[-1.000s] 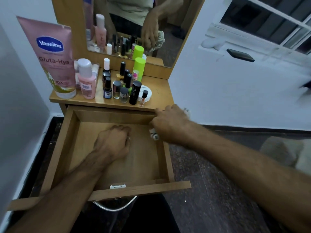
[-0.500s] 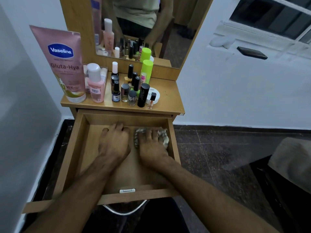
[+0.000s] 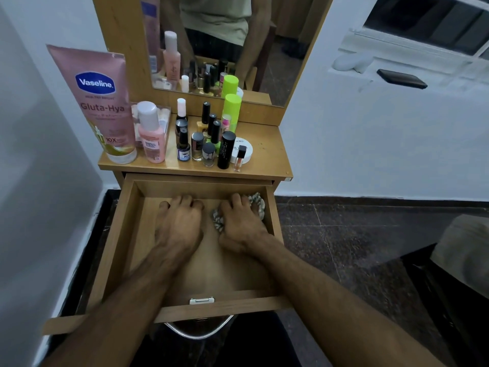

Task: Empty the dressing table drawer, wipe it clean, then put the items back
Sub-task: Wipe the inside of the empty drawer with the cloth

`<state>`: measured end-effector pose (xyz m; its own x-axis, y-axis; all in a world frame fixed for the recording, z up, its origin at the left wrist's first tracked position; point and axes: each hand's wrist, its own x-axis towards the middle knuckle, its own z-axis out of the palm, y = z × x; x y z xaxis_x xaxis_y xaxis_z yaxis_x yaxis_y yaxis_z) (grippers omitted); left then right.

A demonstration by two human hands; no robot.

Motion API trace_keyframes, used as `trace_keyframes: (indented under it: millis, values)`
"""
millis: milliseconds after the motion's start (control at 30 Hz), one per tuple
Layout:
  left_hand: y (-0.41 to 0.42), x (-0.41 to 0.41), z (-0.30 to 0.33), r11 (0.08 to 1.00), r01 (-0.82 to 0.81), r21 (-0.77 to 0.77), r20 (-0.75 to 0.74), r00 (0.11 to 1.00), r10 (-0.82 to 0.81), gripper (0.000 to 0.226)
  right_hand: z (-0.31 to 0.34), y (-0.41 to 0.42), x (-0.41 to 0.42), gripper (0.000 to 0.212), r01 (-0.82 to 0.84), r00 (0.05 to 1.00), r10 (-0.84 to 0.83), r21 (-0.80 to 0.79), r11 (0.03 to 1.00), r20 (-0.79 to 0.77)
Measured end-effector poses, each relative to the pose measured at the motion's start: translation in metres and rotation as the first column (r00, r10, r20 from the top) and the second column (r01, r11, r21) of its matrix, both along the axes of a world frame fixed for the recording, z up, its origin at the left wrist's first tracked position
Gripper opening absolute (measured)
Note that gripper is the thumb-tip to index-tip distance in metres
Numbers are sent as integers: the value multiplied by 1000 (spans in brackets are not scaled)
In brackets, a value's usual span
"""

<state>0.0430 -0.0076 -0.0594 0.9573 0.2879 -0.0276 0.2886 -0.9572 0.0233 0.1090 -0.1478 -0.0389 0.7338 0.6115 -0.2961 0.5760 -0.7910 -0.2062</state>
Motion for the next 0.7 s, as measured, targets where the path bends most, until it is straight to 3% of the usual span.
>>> trace_keyframes:
  millis: [233, 467, 700]
  values:
    - [2, -1, 0, 999, -34, 0, 3, 999, 34, 50, -4, -2, -4, 72, -105, 994, 108, -91, 990, 30]
    - [-3, -1, 3, 1000, -24, 4, 12, 1000, 24, 51, 4, 7, 10, 65, -57, 998, 59, -94, 994, 16]
    - [1, -5, 2, 1000, -31, 4, 0, 1000, 31, 54, 2, 10, 3, 75, -47, 999, 43, -171, 984, -27]
